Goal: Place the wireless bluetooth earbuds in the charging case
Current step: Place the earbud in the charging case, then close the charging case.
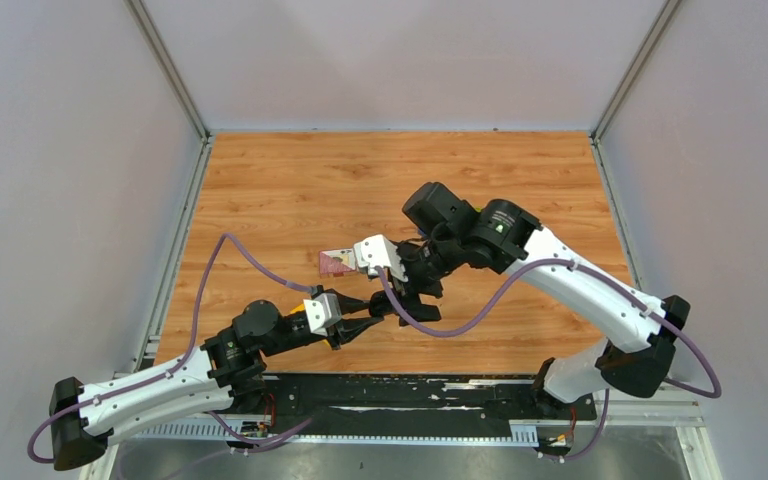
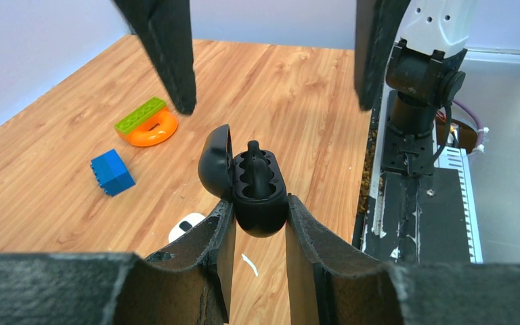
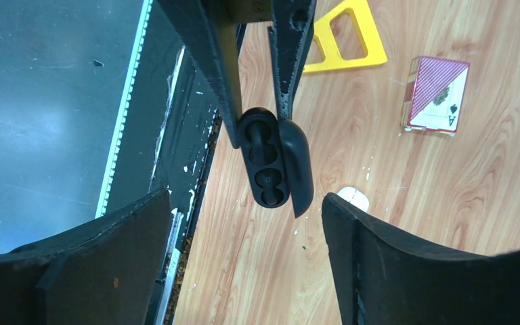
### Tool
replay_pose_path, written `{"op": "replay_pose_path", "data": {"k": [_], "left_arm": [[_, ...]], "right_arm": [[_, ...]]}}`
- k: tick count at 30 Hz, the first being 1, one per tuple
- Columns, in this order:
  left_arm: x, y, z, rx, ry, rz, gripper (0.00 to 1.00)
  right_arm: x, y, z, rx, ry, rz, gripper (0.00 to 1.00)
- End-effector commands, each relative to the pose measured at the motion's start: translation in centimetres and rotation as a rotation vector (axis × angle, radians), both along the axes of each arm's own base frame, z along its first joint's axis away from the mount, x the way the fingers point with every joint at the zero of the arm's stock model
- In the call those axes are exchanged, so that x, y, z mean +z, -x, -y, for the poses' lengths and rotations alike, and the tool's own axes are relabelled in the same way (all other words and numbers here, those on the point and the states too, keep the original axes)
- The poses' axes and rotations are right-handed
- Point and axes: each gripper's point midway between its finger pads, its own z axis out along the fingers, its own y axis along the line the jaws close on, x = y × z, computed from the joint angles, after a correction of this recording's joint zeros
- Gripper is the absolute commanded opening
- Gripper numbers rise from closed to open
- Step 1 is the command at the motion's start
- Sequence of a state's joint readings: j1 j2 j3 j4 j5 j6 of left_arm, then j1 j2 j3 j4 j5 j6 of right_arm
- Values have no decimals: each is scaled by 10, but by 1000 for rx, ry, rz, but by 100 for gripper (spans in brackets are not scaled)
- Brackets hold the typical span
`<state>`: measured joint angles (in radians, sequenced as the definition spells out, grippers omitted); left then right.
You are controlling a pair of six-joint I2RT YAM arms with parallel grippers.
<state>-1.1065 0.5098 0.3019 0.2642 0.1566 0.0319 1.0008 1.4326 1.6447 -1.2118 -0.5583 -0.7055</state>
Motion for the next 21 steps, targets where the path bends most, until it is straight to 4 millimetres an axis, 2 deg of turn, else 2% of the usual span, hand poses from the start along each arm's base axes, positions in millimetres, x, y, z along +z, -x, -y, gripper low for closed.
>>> {"op": "replay_pose_path", "data": {"k": [1,7,10,17,21], "left_arm": [[31,2,1,-11,71,38,0],[34,-1,-2,15,106,21,0],[33,-14,-9,102,127,-19,0],[28,-29,-18,209,163,-81,0],[21,-26,-11,182,146,-106,0]], "right_arm": [[-14,-10,-10,-18,21,-8,83],[-28,-8,-13,-7,46,-40,85],[-25,-7,-10,-12,39,-35,85],[-24,-10,11,-70,38,41,85],[-29,-38,27,-196,64,157,85]]}}
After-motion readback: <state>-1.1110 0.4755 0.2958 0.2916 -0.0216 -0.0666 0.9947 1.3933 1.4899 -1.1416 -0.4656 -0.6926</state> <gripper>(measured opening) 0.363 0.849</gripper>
